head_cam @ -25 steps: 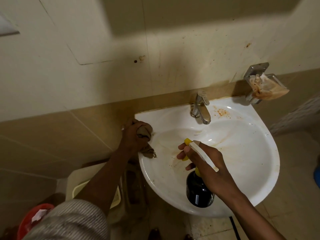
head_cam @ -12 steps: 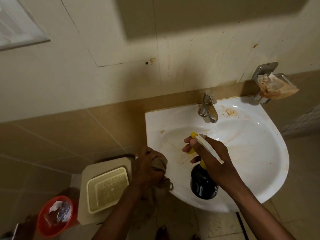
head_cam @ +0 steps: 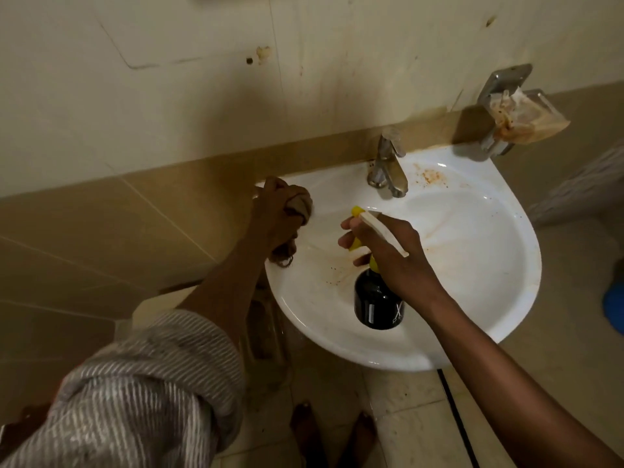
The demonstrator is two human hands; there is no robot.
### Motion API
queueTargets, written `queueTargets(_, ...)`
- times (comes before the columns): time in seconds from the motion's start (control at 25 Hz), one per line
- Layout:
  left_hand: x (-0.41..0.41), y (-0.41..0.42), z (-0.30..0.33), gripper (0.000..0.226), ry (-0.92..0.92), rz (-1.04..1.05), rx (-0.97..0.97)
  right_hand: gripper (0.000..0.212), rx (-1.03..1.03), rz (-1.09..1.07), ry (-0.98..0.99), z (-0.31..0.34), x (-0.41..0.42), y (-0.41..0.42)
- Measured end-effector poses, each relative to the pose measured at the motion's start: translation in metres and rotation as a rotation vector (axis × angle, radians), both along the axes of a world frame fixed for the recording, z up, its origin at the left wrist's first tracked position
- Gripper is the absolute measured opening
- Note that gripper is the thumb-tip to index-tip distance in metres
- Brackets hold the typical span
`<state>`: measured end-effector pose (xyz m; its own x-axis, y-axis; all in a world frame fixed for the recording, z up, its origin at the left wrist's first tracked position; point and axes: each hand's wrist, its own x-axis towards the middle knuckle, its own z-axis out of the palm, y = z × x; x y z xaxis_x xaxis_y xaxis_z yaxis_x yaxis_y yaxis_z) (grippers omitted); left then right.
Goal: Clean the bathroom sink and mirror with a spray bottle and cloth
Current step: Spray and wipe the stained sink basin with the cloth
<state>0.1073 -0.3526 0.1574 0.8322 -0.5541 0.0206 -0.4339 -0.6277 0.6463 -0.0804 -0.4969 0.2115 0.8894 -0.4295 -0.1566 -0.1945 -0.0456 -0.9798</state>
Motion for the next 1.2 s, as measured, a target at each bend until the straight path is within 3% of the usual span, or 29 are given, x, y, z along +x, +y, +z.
queueTargets(0.28,-0.017,0.022,-0.010,0.043,-0.031,-0.064,0.040,0.024,-0.021,-0.007,0.020,-0.005,-0.021,0.005)
queueTargets(0.84,-0.175,0.048,-0.022,0.035,-0.017,0.155,0.065,0.024,-0.010,-0.019,-0.021,0.012,-0.048,0.005)
queueTargets(1.0,-0.202,0.041,-0.024,0.032,-0.039,0.117,0.130,0.024,-0.021,-0.040,-0.023,0.016,-0.056,-0.004)
queueTargets(1.08,-0.206,0.036,-0.013,0.027,0.071,0.067,0.180,0.025,-0.026,-0.054,-0.025,0.019,-0.058,-0.007)
queueTargets(1.16,-0.187,0.030,0.006,0.014,0.219,0.041,0.134,0.026,-0.029,-0.076,-0.033,0.024,-0.060,-0.013)
queueTargets(1.2,-0.171,0.027,0.012,0.018,0.234,0.061,0.090,0.026,-0.026,-0.084,-0.032,0.024,-0.061,-0.015)
